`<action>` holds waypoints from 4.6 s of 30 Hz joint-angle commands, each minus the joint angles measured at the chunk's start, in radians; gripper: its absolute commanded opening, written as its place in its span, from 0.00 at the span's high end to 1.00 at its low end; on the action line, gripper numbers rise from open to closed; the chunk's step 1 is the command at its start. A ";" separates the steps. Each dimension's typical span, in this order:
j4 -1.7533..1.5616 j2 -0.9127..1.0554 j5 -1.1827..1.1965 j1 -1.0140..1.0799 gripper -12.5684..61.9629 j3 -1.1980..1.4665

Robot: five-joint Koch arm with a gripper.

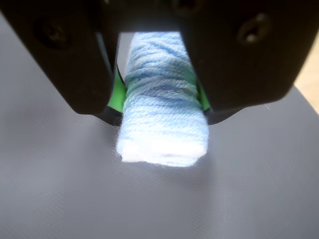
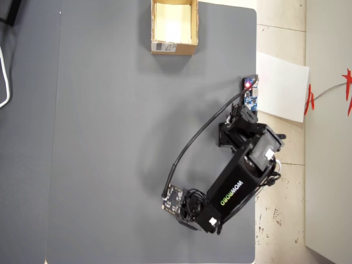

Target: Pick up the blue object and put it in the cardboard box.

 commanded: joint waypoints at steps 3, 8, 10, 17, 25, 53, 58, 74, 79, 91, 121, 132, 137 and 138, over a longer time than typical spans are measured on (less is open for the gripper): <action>-0.074 0.107 -0.017 0.061 0.67 -0.009; -0.167 0.245 -0.035 0.150 0.67 0.072; -0.221 0.316 -0.044 0.206 0.67 0.123; -0.371 0.569 -0.095 0.388 0.67 0.305; -0.485 0.776 -0.117 0.601 0.67 0.417; -0.730 0.721 -0.618 1.572 0.67 0.345; -0.675 0.494 -0.621 1.724 0.69 0.164; -0.491 0.281 -0.540 1.841 0.45 -0.011; -0.511 0.284 -0.495 1.841 0.42 -0.015; -0.557 0.433 -0.416 1.698 0.41 0.072; -0.917 0.945 -0.333 1.060 0.37 0.764; -0.980 0.945 -0.327 1.022 0.37 0.974; -1.043 0.945 -0.321 0.986 0.37 1.112; -1.043 0.945 -0.307 0.971 0.37 1.127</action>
